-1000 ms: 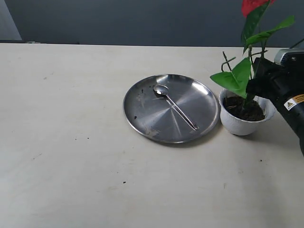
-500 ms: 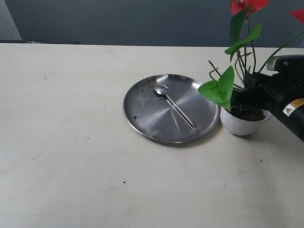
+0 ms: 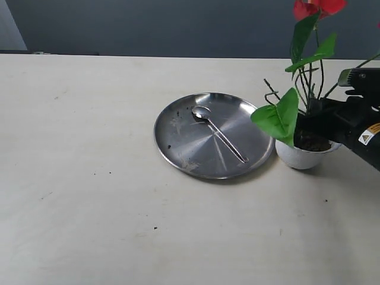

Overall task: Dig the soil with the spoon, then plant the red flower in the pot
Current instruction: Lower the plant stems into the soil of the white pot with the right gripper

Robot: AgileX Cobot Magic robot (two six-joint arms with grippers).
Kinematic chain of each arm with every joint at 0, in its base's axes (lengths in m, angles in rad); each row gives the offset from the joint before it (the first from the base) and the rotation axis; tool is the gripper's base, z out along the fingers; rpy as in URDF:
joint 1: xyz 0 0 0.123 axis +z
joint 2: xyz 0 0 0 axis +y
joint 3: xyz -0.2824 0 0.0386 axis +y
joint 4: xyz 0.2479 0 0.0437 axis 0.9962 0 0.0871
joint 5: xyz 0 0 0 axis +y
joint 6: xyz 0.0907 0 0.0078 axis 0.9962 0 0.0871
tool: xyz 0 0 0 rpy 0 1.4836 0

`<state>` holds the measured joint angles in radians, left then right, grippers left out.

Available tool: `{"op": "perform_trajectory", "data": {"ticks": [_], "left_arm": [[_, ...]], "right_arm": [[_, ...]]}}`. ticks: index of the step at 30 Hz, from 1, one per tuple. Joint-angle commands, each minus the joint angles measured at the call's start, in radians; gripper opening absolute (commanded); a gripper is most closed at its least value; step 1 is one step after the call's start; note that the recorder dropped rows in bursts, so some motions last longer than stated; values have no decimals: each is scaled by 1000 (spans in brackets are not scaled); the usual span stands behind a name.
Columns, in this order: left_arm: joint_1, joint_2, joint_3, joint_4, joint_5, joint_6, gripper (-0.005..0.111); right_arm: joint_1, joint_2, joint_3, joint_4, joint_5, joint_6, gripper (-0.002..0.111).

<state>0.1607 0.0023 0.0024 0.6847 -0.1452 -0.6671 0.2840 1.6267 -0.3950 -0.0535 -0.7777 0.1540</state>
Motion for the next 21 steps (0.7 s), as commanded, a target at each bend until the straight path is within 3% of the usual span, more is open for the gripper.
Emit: {"op": "perform_trajectory", "data": {"ticks": [1,21], "left_arm": [[-5,-2,-2,-7,-5,-3,0],[-5,-2,-2,-7,-5,-3,0]], "right_arm": [[-4,-29,4,-41,44,23,34],[-4,-110,6,-41,217,40,34]]}}
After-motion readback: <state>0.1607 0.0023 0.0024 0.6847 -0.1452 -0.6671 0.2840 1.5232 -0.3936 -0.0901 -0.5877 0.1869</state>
